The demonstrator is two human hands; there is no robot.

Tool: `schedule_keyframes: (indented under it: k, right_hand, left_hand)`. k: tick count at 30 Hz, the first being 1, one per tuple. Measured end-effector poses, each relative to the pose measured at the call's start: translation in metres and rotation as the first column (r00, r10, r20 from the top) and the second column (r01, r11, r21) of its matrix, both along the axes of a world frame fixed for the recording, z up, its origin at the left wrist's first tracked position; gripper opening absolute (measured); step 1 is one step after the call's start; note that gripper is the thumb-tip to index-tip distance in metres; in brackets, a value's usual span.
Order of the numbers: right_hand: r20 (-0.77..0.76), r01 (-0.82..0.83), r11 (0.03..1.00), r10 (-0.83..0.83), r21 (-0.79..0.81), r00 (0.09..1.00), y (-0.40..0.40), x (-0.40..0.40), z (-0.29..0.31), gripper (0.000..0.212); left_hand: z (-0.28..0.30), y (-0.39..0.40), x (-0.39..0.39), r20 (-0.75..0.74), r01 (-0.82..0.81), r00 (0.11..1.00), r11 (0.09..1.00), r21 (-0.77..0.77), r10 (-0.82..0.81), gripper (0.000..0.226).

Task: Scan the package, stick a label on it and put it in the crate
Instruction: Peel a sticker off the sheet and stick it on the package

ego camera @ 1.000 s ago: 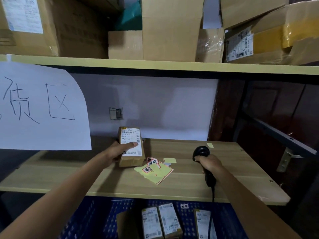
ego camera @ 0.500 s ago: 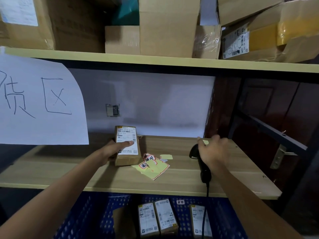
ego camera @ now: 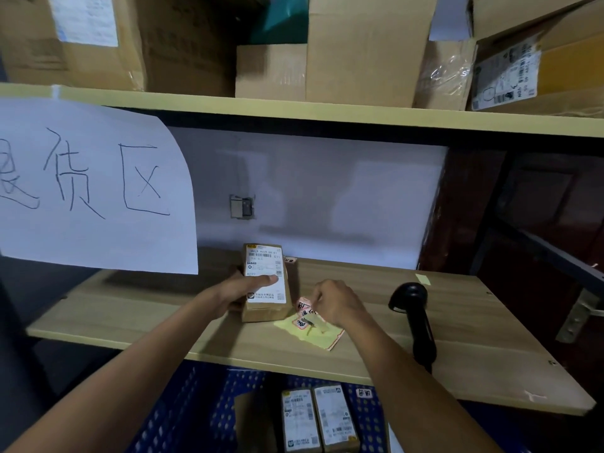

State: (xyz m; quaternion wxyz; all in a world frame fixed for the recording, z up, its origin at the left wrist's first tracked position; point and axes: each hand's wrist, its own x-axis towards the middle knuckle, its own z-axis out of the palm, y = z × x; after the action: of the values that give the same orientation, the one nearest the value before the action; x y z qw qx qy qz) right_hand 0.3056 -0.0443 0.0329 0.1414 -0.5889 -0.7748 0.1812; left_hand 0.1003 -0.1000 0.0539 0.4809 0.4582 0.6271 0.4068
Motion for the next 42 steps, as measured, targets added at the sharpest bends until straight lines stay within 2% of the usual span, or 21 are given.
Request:
schedule_keyframes:
  k: [5, 9, 12, 16, 20, 27, 32, 35, 39, 40, 42]
  right_hand:
    - [-0.057, -0.016, 1.000, 0.018, 0.022, 0.998, 0.007, 0.006, -0.001, 0.022]
    - [-0.173, -0.044, 0.998, 0.053, 0.053, 0.983, 0.006, 0.013, 0.007, 0.011]
    - [-0.220, -0.063, 0.989, 0.091, 0.132, 0.971, 0.008, 0.019, 0.012, 0.023]
    - [-0.249, -0.053, 0.981, 0.099, 0.187, 0.963, 0.005, 0.024, 0.017, 0.032]
    - [-0.411, 0.009, 0.988, 0.057, 0.156, 0.910, 0.002, 0.024, 0.021, 0.017]
    - [-0.410, 0.027, 0.989, 0.037, 0.148, 0.911, -0.002, 0.025, 0.028, 0.015]
    - [-0.359, 0.002, 0.993, 0.039, 0.114, 0.933, -0.005, 0.026, 0.025, 0.012]
    - [-0.315, -0.011, 0.985, 0.065, 0.171, 0.947, -0.008, 0.029, 0.025, 0.002]
    - [-0.399, -0.025, 0.996, 0.057, 0.085, 0.915, -0.014, 0.029, 0.030, 0.032]
    - [-0.406, -0.039, 0.997, 0.065, 0.074, 0.912, -0.013, 0.029, 0.030, 0.032]
    - [-0.383, -0.051, 0.997, 0.071, 0.063, 0.921, -0.010, 0.029, 0.028, 0.017]
  left_hand:
    - [-0.005, 0.003, -0.003, -0.047, -0.016, 0.999, 0.999, -0.029, 0.015, 0.044]
    - [-0.004, 0.003, -0.002, -0.061, -0.018, 0.998, 0.999, -0.032, 0.016, 0.037]
    - [0.000, 0.002, -0.001, -0.060, -0.009, 0.998, 1.000, -0.024, 0.008, 0.022]
    - [0.003, 0.001, -0.001, -0.057, -0.002, 0.998, 1.000, -0.003, 0.002, 0.015]
    - [0.005, 0.000, -0.001, -0.040, -0.009, 0.999, 0.999, 0.037, 0.010, 0.024]
    - [0.005, 0.002, 0.001, -0.036, -0.004, 0.999, 0.993, 0.121, 0.009, 0.041]
    - [0.005, 0.004, 0.005, -0.033, -0.003, 0.999, 0.988, 0.157, 0.008, 0.039]
    - [0.006, 0.003, 0.006, -0.030, -0.010, 0.999, 0.986, 0.165, 0.015, 0.040]
    - [0.005, 0.003, 0.008, -0.014, 0.001, 1.000, 0.985, 0.170, 0.001, 0.039]
    - [0.005, 0.002, 0.009, -0.008, 0.005, 1.000, 0.985, 0.175, -0.003, 0.037]
    - [0.004, 0.001, 0.011, 0.021, 0.011, 1.000, 0.984, 0.178, -0.015, 0.037]
